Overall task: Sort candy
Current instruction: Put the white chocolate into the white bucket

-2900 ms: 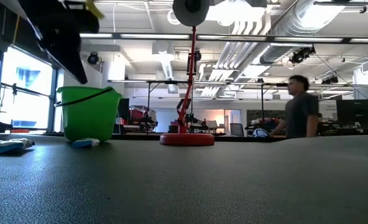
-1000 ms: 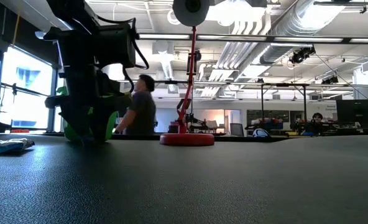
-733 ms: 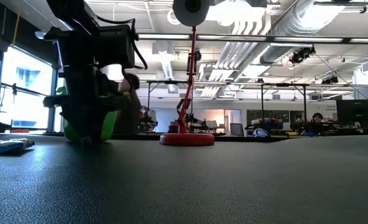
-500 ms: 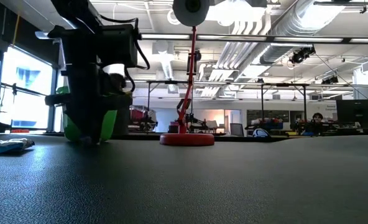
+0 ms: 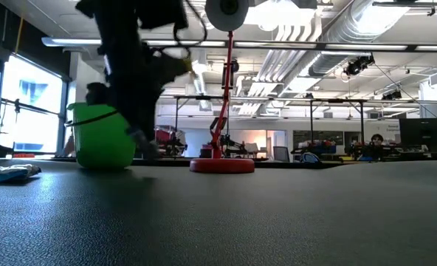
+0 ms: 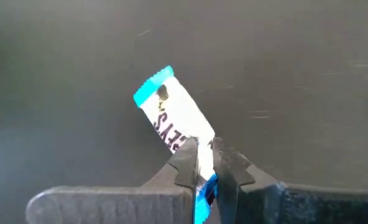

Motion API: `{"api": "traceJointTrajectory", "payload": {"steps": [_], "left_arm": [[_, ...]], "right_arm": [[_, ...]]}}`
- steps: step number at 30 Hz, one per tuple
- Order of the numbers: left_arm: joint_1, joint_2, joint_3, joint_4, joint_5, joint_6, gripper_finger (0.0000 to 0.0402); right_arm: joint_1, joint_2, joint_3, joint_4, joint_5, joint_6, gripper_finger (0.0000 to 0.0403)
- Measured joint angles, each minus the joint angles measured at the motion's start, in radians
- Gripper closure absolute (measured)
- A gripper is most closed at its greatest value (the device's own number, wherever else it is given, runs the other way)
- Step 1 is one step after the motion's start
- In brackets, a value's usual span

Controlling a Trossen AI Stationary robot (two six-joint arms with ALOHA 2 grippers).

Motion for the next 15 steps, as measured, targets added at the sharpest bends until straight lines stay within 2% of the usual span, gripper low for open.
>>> {"api": "traceJointTrajectory", "payload": {"steps": [4,8,15], "left_arm": [[-0.034,-0.001,0.101,0.0,-0.039,0.054,0.0389],[-0.058,-0.026,0.189,-0.005,-0.124,0.105,0.0388],[-0.095,-0.183,0.267,-0.013,-0.284,0.302,0.0388]], "right_arm": [[0.0,0.0,0.0,0.002,0.028,-0.022,0.0261],[0.0,0.0,0.0,0.018,0.091,0.012,0.0261],[0.0,0.002,0.0,0.096,0.275,0.212,0.0261]]}}
